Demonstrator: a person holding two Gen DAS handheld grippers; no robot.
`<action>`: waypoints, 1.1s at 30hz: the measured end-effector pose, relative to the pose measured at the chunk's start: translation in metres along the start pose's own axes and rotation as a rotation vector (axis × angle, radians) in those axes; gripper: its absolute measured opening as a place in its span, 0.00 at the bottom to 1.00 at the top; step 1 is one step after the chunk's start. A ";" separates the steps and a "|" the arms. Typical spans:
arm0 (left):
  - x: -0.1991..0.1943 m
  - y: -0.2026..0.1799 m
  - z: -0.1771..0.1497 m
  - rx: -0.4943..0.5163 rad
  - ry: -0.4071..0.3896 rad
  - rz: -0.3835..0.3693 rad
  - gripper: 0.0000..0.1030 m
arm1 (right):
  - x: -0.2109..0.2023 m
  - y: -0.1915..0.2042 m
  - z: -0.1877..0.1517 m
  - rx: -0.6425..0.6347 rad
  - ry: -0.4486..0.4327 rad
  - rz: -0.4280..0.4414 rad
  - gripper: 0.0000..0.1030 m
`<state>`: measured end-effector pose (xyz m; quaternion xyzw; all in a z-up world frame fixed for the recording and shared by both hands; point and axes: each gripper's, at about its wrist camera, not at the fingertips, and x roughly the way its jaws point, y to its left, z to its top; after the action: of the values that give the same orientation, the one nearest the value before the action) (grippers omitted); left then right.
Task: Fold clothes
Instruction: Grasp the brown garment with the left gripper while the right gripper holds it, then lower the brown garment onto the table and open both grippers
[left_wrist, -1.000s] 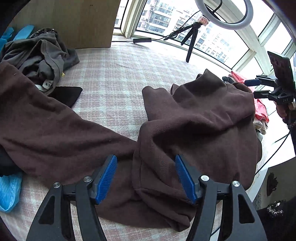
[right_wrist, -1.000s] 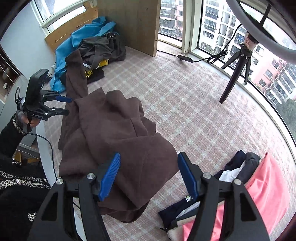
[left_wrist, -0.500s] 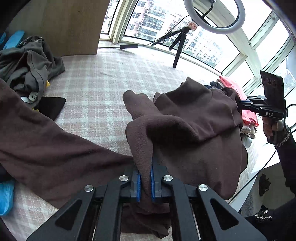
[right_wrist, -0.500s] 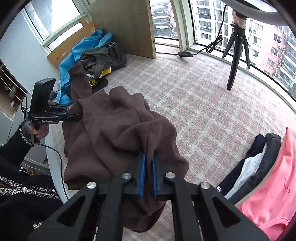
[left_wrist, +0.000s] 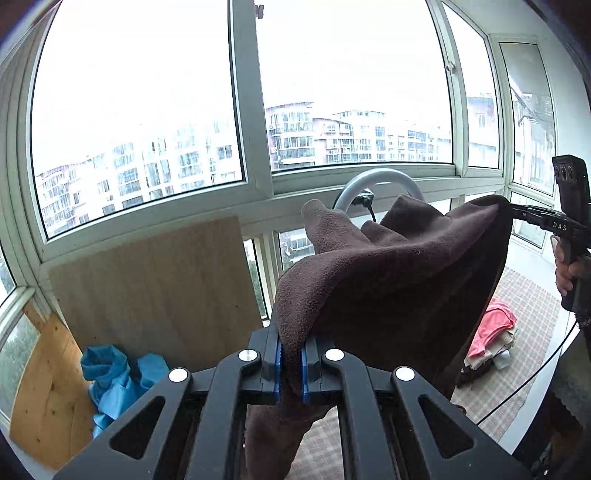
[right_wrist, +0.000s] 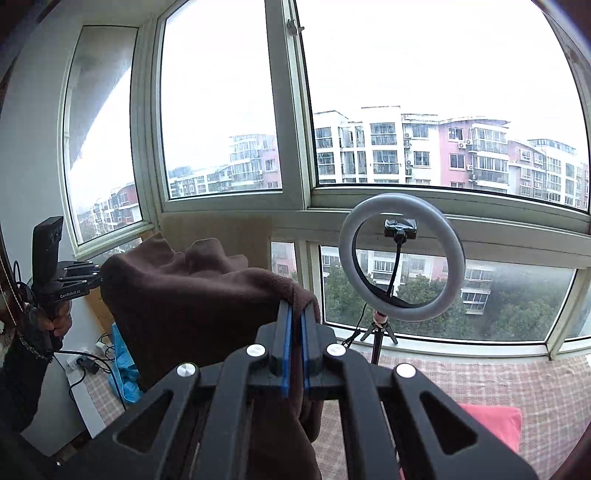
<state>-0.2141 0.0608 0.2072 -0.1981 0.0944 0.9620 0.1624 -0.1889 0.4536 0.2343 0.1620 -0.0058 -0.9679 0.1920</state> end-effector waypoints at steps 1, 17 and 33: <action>-0.017 0.000 0.012 0.027 -0.031 0.019 0.06 | -0.015 0.009 0.011 -0.012 -0.029 -0.013 0.04; -0.125 0.002 0.042 0.187 -0.147 0.076 0.06 | -0.126 0.106 0.041 -0.151 -0.229 -0.195 0.04; 0.299 0.021 -0.159 0.018 0.607 0.107 0.19 | 0.266 -0.071 -0.149 0.166 0.540 -0.184 0.06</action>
<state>-0.4251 0.0844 -0.0573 -0.4699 0.1575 0.8651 0.0774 -0.4003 0.4276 0.0052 0.4285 -0.0191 -0.8994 0.0839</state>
